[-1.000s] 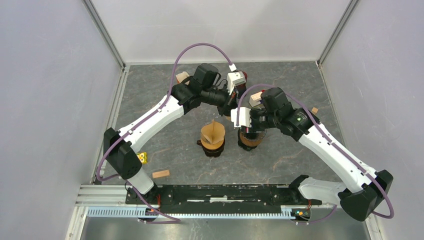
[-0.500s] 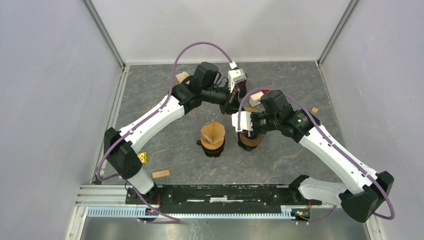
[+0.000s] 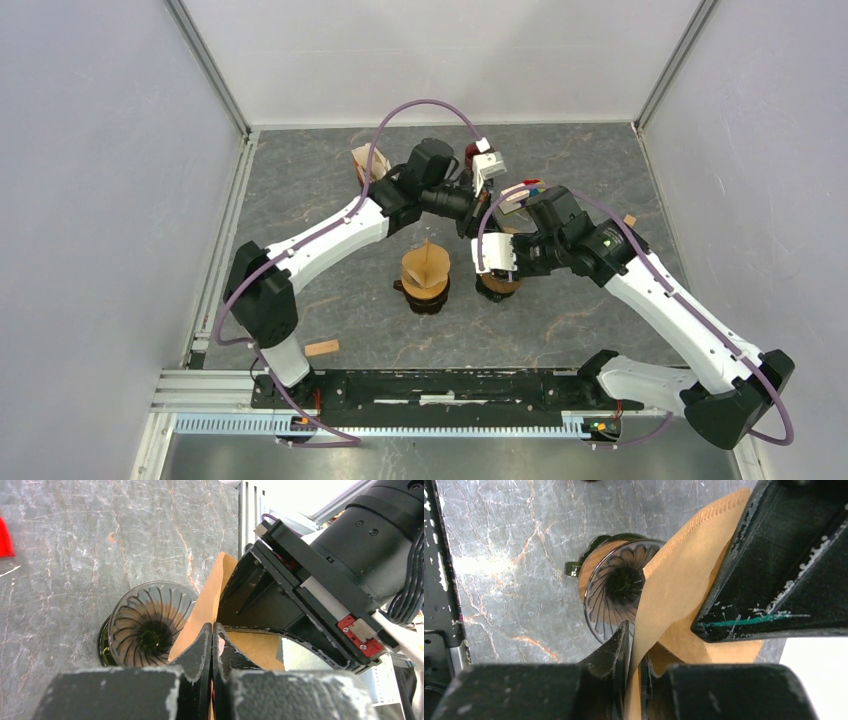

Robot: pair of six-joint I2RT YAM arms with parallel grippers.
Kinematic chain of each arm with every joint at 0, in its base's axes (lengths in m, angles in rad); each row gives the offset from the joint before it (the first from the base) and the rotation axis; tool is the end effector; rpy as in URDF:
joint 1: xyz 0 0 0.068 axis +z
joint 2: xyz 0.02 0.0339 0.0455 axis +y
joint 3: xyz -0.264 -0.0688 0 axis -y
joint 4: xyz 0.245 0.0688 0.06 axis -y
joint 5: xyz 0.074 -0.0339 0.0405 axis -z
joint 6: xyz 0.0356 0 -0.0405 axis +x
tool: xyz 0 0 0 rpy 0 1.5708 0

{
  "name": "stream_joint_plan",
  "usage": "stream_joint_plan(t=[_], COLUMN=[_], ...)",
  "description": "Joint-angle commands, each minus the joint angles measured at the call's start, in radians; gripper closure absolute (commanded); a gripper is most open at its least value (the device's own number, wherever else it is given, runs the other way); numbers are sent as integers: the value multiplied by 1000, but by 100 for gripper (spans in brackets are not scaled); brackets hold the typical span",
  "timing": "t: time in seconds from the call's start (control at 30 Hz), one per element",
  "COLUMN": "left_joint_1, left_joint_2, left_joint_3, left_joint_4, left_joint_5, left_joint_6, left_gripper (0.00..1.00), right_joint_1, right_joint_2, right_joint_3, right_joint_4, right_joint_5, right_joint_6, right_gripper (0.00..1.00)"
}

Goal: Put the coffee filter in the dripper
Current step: Place the coffee filter in the coffee dripper.

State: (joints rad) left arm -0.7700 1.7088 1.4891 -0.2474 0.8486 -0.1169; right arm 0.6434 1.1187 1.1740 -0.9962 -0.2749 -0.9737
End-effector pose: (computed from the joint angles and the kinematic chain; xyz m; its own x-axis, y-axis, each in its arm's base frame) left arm 0.2654 -0.2946 0.3362 -0.4308 0.3104 -0.8474 0.8970 0.0447 -0.4397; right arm 0.1620 0.1336 0.3369 0.2198 -0.8300 -0.5126 -0.9312 -0.0219 -0.3638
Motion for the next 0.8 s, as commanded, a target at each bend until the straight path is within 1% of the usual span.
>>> stream_joint_plan(t=[0.0, 0.23, 0.5, 0.6, 0.77], left_joint_1=[-26, -32, -32, -32, -32], left_joint_2=[20, 31, 21, 20, 16], left_joint_3=[-1, -62, -168, -185, -197], left_joint_4=[91, 148, 243, 282, 298], left_joint_5=[7, -15, -81, -93, -101], left_joint_6=[-24, 7, 14, 10, 10], left_gripper=[98, 98, 98, 98, 98], right_joint_1=[1, 1, 1, 1, 1], right_joint_2=[-28, -17, 17, 18, 26], right_joint_3=[-24, -41, -65, -87, -110], right_joint_4=[-36, -48, -50, -34, -18], right_joint_5=[44, 64, 21, -1, -24], right_joint_6=[-10, -8, -4, 4, 9], right_gripper=[84, 84, 71, 66, 56])
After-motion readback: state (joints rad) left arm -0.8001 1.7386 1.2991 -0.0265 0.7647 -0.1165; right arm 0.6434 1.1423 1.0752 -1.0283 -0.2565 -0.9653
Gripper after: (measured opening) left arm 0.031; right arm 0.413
